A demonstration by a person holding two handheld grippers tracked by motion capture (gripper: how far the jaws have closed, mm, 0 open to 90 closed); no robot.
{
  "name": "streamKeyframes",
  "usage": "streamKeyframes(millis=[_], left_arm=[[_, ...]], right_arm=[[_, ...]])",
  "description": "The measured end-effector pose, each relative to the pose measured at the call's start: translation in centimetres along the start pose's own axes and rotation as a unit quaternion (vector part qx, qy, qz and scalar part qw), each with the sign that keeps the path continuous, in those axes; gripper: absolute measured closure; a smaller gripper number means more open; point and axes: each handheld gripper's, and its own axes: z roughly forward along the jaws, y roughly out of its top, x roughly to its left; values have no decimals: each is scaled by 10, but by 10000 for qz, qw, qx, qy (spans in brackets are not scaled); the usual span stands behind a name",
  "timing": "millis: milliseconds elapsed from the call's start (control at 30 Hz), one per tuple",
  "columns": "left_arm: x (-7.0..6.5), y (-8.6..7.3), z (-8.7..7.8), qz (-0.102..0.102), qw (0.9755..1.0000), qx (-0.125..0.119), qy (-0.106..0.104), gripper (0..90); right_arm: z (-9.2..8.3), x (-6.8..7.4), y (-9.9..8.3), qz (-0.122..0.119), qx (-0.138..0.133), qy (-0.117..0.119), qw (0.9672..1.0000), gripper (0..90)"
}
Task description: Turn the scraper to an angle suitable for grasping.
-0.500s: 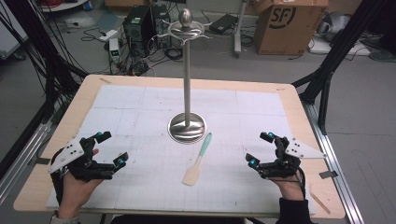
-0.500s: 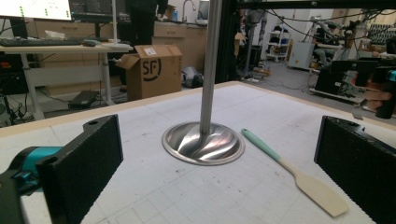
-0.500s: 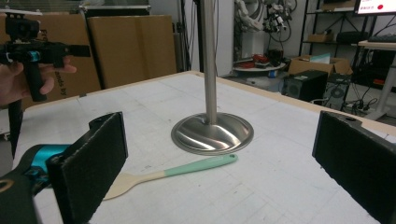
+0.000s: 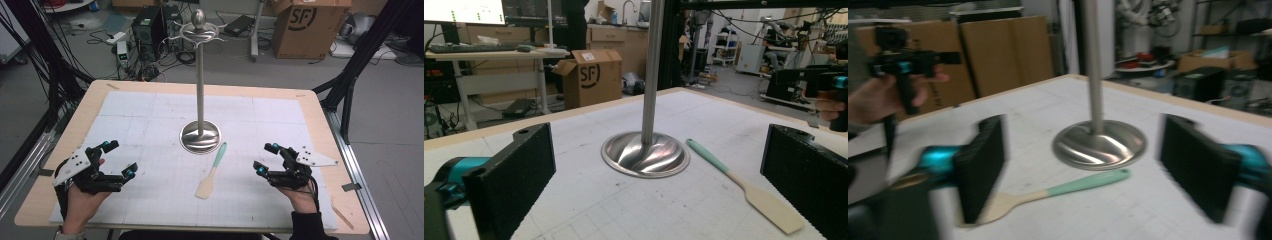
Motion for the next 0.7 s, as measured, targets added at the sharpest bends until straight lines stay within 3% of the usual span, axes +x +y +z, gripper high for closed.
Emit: streamKeyframes(millis=[167,200,233,267,300,333,367,533,700], left_arm=[[-1,0,0,-35,10000,2,-15,17],[-1,0,0,-35,10000,2,-15,17],[-1,0,0,-33,10000,13,-12,17],[-1,0,0,-40,10000,19,-24,17],[-1,0,0,-29,10000,31,-32,17],[-1,0,0,-36,10000,25,-33,18],[-1,0,0,-35,10000,32,-32,17],[-1,0,0,-55,10000,29,-22,17],[0,0,-1,-41,10000,41,1,17]], right_arm=[[11,5,-3,-93,300,206,9993,568],[11,5,-3,-93,300,206,9993,568],[13,6,-3,-79,343,221,9991,627],[18,8,-2,29,404,181,9990,744],[18,8,-2,29,404,181,9990,744],[24,10,0,113,418,180,9989,842],[27,11,1,130,459,188,9987,880],[51,17,-1,78,917,186,9956,896],[71,21,-6,42,1190,170,9927,896]])
